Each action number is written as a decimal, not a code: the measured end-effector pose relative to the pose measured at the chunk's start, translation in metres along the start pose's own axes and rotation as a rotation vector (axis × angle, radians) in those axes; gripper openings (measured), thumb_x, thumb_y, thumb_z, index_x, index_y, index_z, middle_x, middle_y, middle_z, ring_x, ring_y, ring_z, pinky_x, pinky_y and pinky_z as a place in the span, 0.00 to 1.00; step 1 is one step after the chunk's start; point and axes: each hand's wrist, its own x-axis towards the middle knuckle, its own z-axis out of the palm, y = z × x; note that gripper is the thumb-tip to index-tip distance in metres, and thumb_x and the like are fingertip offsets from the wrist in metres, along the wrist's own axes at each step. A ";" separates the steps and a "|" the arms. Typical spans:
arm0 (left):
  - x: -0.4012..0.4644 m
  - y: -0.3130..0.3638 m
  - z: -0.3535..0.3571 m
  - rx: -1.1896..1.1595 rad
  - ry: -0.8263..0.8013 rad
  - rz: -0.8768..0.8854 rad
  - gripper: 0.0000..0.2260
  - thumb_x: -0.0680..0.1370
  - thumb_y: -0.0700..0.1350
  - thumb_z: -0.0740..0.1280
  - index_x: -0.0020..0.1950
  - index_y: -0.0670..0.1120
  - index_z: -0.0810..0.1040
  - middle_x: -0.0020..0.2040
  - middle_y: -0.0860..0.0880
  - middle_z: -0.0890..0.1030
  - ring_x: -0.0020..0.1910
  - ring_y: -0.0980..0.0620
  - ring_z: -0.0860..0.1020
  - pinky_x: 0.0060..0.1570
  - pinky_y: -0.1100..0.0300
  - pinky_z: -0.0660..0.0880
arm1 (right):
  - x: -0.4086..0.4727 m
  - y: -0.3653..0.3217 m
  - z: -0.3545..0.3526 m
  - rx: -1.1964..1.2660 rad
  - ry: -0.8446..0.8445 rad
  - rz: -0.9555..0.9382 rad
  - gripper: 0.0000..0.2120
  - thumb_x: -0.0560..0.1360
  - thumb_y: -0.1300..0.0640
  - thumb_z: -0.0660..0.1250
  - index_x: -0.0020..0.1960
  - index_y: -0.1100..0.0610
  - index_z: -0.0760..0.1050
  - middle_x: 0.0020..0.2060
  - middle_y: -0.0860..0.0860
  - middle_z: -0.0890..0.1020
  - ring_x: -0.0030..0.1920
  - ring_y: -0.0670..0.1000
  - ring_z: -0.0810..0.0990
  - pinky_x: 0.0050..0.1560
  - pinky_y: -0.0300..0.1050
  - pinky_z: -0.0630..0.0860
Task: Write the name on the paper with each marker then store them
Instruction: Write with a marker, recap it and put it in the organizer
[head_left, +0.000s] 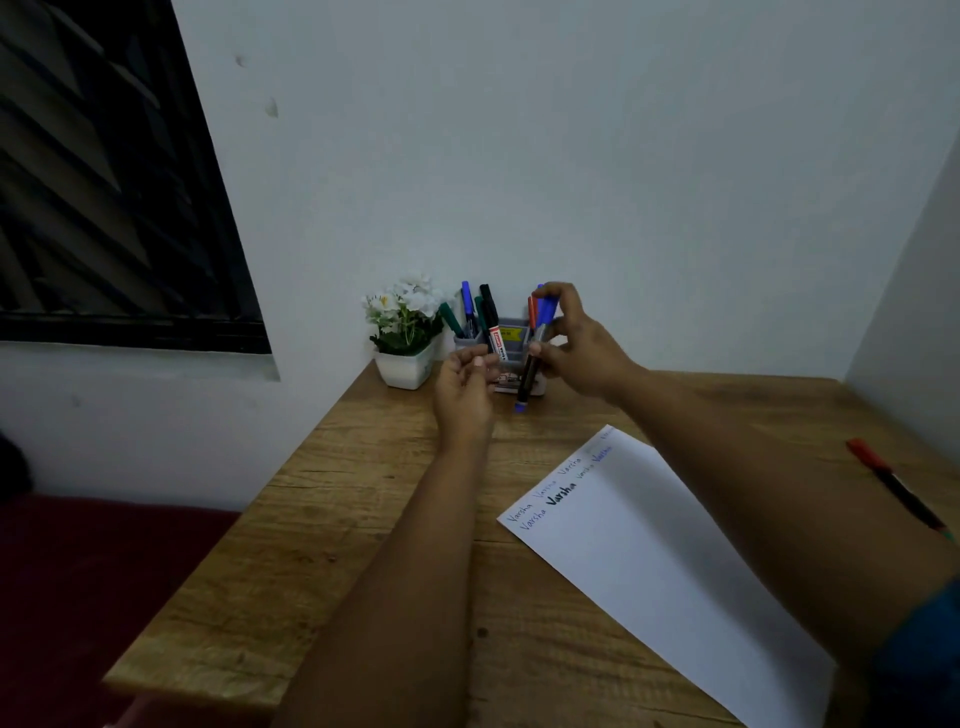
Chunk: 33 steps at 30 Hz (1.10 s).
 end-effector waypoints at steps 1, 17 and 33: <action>0.002 -0.002 -0.002 0.013 0.058 0.036 0.06 0.82 0.38 0.58 0.51 0.47 0.74 0.46 0.49 0.81 0.38 0.61 0.79 0.37 0.67 0.74 | 0.005 0.001 0.000 -0.016 0.033 -0.013 0.22 0.79 0.63 0.64 0.67 0.49 0.60 0.47 0.59 0.80 0.42 0.59 0.83 0.48 0.59 0.81; 0.005 -0.027 -0.001 0.279 0.124 0.127 0.03 0.82 0.45 0.59 0.55 0.47 0.70 0.52 0.47 0.81 0.49 0.50 0.80 0.47 0.54 0.78 | 0.107 0.025 0.010 -0.266 0.263 -0.163 0.16 0.79 0.66 0.56 0.64 0.53 0.66 0.54 0.55 0.75 0.45 0.53 0.76 0.44 0.48 0.76; -0.007 -0.033 0.014 0.335 0.005 0.194 0.07 0.80 0.45 0.63 0.52 0.56 0.67 0.46 0.58 0.76 0.42 0.65 0.77 0.39 0.74 0.72 | 0.148 0.047 0.034 -0.494 0.078 -0.065 0.08 0.80 0.62 0.62 0.57 0.64 0.70 0.50 0.64 0.79 0.49 0.63 0.77 0.48 0.56 0.76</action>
